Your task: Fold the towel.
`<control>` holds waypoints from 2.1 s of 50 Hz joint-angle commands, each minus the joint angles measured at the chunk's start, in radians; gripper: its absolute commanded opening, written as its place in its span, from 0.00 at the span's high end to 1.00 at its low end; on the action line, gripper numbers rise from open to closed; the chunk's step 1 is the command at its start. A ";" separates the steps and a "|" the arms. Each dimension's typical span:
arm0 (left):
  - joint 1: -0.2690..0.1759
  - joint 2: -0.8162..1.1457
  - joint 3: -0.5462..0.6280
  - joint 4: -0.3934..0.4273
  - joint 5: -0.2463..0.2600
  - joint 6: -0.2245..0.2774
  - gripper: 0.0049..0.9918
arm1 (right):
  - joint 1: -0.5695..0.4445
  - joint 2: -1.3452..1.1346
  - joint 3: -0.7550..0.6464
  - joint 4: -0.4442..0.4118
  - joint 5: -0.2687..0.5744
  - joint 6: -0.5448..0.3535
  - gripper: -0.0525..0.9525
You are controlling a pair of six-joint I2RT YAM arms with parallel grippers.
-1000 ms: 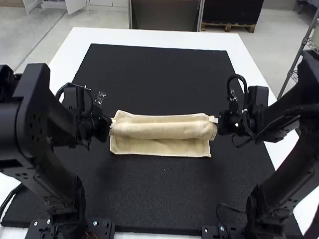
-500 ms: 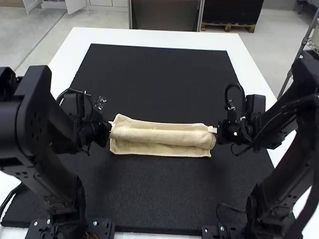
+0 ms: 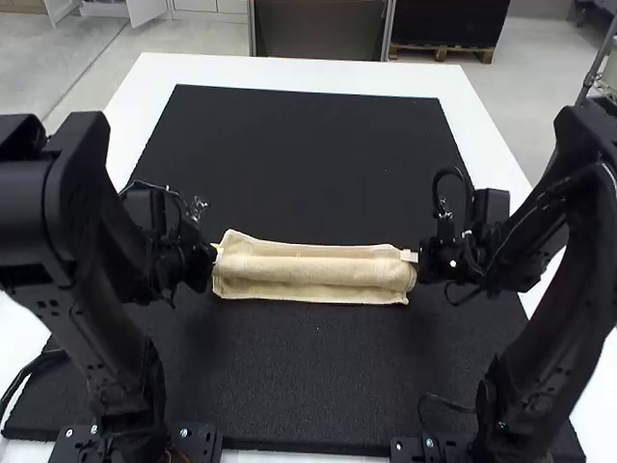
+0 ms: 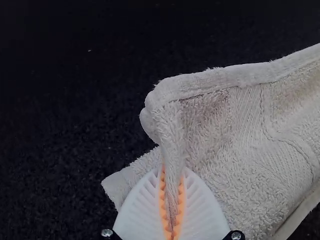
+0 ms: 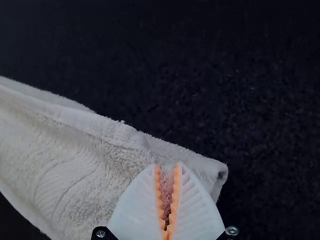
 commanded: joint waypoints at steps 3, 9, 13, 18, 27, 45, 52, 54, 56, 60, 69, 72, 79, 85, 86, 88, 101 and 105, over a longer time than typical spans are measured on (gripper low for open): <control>0.015 0.036 -0.006 0.031 -0.051 0.015 0.98 | -0.017 0.020 0.004 0.021 0.035 -0.015 0.97; 0.015 0.059 -0.006 0.055 -0.051 0.016 0.98 | -0.019 0.034 0.003 0.033 0.035 -0.015 0.97; 0.015 0.074 -0.006 0.063 -0.051 0.016 0.98 | -0.019 0.045 0.003 0.039 0.035 -0.015 0.97; 0.015 0.093 -0.006 0.069 -0.051 0.019 0.98 | -0.017 0.057 0.001 0.053 0.037 -0.015 0.97; 0.015 0.128 -0.006 0.088 -0.051 0.019 0.98 | -0.019 0.077 0.001 0.064 0.043 -0.016 0.92; 0.020 0.143 -0.007 0.106 -0.053 0.021 0.69 | -0.025 0.080 0.000 0.078 0.065 -0.018 0.54; 0.022 0.143 -0.007 0.107 -0.053 0.021 0.60 | -0.025 0.078 0.000 0.081 0.068 -0.016 0.34; 0.022 0.143 -0.007 0.107 -0.053 0.021 0.54 | -0.025 0.080 0.000 0.081 0.068 -0.016 0.28; 0.022 0.143 -0.007 0.107 -0.053 0.021 0.51 | -0.026 0.080 0.000 0.081 0.068 -0.016 0.20; 0.022 0.143 -0.007 0.109 -0.055 0.021 0.46 | -0.025 0.080 0.000 0.079 0.069 -0.015 0.04; 0.023 0.143 -0.007 0.109 -0.056 0.021 0.43 | -0.016 0.081 0.004 0.070 0.069 -0.015 0.04; 0.022 0.143 -0.007 0.109 -0.056 0.021 0.40 | -0.008 0.089 0.008 0.067 0.068 -0.015 0.04; 0.022 0.143 -0.007 0.109 -0.056 0.019 0.40 | 0.020 0.101 0.014 0.044 0.068 -0.015 0.04; 0.025 0.145 -0.007 0.111 -0.067 0.013 0.32 | 0.038 0.104 0.015 0.042 0.062 -0.015 0.05; 0.026 0.145 -0.007 0.112 -0.068 0.013 0.32 | 0.043 0.104 0.015 0.042 0.062 -0.013 0.05; 0.028 0.143 -0.007 0.117 -0.068 0.012 0.32 | 0.052 0.103 0.015 0.044 0.062 -0.013 0.05; 0.032 0.143 -0.007 0.118 -0.064 0.012 0.23 | 0.090 0.114 0.021 0.047 0.075 -0.007 0.05; 0.034 0.143 -0.007 0.118 -0.064 0.012 0.18 | 0.093 0.120 0.024 0.047 0.077 -0.005 0.05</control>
